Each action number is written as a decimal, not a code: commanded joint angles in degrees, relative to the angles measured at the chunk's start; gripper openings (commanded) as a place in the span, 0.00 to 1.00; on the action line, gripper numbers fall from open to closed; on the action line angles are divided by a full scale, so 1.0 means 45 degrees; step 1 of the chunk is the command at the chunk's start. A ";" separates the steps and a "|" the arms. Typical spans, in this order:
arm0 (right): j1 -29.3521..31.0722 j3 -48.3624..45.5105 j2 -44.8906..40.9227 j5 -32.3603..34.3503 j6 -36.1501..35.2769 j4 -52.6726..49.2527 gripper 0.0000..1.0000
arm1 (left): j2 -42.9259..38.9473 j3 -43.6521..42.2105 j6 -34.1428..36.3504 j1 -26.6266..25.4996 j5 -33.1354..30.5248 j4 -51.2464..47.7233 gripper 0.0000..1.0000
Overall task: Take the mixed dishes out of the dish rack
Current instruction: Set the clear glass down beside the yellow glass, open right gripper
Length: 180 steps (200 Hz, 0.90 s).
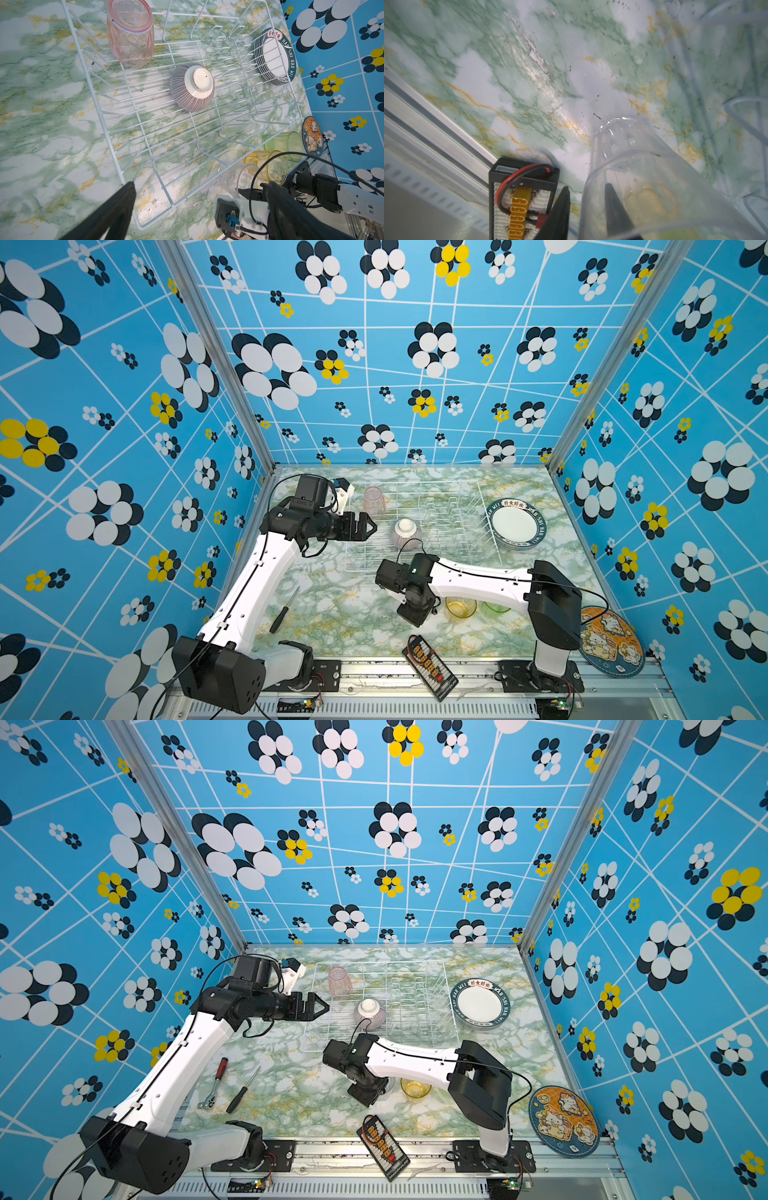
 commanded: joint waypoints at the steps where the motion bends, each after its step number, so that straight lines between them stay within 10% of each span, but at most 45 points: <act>1: -0.0047 0.0370 -0.0412 0.0239 0.0042 -0.0290 0.35 | 0.0240 0.0285 0.0281 0.0052 -0.0378 -0.0218 0.99; 44: -0.0282 0.0508 -0.1976 -0.0319 0.0039 -0.0419 0.40 | 0.1110 0.0777 0.0465 -0.0512 -0.2378 -0.0457 0.99; 97: -0.2063 -0.0601 -0.6057 -0.0267 0.1072 0.1247 0.73 | 0.3288 0.2063 0.0700 -0.0776 -0.3964 0.0164 0.99; 180: -0.4267 -0.2341 -0.9088 0.0257 0.1692 0.2293 0.81 | 0.9145 0.7383 0.1470 -0.0984 -0.5249 -0.1570 0.99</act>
